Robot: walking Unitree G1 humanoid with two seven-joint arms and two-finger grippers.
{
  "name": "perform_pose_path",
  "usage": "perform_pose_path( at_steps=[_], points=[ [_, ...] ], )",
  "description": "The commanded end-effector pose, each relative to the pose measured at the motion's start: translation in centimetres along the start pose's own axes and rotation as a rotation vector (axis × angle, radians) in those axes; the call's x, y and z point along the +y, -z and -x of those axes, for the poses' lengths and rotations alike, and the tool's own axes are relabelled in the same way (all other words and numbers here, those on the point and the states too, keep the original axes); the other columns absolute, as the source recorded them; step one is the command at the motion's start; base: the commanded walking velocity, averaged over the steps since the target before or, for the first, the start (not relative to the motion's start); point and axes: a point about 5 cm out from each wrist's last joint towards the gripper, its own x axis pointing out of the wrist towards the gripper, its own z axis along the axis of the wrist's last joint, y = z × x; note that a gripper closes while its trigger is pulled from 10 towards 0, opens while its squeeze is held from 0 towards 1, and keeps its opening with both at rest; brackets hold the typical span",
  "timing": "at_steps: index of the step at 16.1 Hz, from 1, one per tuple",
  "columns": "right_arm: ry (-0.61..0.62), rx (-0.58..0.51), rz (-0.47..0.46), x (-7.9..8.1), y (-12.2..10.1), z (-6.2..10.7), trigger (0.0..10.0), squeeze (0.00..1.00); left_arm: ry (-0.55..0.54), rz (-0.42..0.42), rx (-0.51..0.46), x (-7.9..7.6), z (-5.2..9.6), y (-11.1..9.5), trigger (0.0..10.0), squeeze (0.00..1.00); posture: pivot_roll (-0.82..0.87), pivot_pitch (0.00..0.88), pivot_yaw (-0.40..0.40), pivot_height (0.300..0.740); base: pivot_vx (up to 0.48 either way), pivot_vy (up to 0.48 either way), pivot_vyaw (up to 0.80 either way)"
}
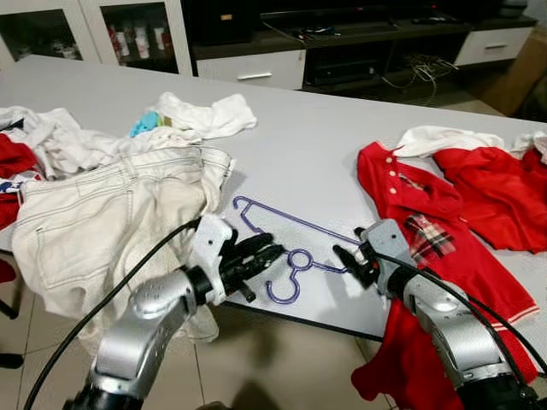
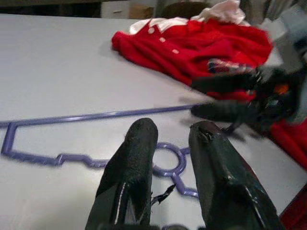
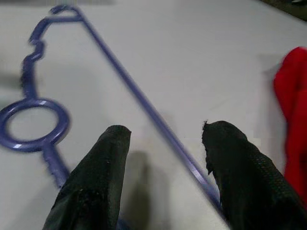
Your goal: Hang hanger
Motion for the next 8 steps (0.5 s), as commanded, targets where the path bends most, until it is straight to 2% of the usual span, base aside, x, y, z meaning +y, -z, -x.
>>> perform_pose_path(
  at_steps=[1,6,7,8],
  points=[
    [0.030,-0.003,0.002,-0.3,0.3,0.2,10.0,0.00,-0.024,-0.017,-0.012,0.1,0.1,-0.3,10.0,0.00,-0.05,0.000,0.012,0.740,0.000,0.000,0.00],
    [0.104,-0.076,0.077,0.1,0.3,0.7,10.0,0.00,-0.126,-0.004,-0.054,0.0,0.7,0.2,10.0,0.00,-0.05,0.000,0.011,0.740,0.000,0.000,0.00],
    [0.162,-0.138,0.061,0.1,0.0,1.1,10.0,0.00,-0.224,-0.024,-0.067,0.6,0.9,0.5,10.0,0.00,-0.05,0.000,0.011,0.740,0.000,0.000,0.00],
    [0.183,-0.158,0.049,0.1,-0.1,1.2,10.0,0.00,-0.254,-0.019,-0.068,0.8,0.9,0.7,10.0,0.00,-0.05,0.000,0.012,0.740,0.000,0.000,0.00]
  ],
)
